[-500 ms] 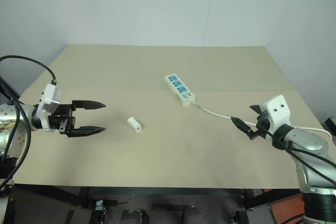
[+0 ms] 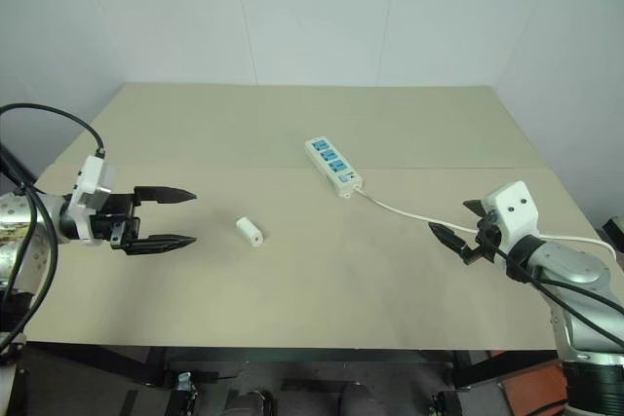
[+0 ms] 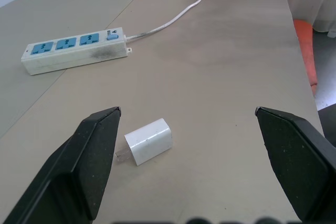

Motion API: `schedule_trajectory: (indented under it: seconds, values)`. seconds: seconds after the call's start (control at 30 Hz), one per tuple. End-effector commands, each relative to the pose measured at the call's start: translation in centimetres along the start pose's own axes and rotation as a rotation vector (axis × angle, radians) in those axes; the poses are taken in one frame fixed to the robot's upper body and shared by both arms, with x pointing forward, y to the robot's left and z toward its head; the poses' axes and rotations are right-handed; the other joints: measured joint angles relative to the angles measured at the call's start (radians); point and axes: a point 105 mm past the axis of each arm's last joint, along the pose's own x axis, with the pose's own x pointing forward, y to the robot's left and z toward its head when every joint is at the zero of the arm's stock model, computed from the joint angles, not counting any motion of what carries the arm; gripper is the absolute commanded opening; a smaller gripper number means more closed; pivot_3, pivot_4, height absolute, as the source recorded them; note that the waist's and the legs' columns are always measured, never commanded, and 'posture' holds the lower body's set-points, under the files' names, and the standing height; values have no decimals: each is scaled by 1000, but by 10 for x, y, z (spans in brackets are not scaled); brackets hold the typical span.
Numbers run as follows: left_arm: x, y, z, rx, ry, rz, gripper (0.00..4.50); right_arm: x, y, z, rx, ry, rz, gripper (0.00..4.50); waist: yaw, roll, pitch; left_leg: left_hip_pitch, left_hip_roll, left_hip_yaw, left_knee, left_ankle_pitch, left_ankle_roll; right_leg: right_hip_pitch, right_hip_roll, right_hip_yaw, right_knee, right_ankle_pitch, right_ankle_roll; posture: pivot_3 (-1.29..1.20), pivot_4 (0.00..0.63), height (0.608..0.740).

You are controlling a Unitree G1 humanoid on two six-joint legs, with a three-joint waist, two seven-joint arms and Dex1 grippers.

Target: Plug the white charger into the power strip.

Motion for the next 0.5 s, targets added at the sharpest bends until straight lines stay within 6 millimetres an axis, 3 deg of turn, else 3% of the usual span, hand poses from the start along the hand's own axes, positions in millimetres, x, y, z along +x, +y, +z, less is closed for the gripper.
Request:
schedule_trajectory:
  seconds: [0.03, 0.17, 0.33, 0.5]
  values:
    - [-6, 3, 9, 50, -10, 32, 4479, 5, -2, 17, -31, -49, 27, 4500, -1, 0, 0, 0, 0, 0, 0, 0, 0, 0, 0, 0, 0, 0, 0, 0, 150, 740]
    - [-6, 4, 8, 52, -6, 35, 4479, 34, 1, 14, -22, -33, 77, 4500, -8, 0, 0, 3, 0, 0, 0, 0, 0, 1, 0, 0, 0, 0, 1, 0, 150, 740]
    - [-11, 8, 11, 79, 33, 58, 4479, 98, 7, 8, -17, 27, 127, 4500, -19, 0, 0, 3, 1, 0, 0, 0, 0, 2, 1, 0, 0, 1, 0, 0, 150, 740]
    - [-21, 9, 14, 102, 55, 90, 4479, 138, 17, 7, -38, 65, 167, 4500, -28, 0, 0, 0, -1, -1, -2, 0, 0, 1, -1, -1, -1, 4, -5, 0, 150, 740]
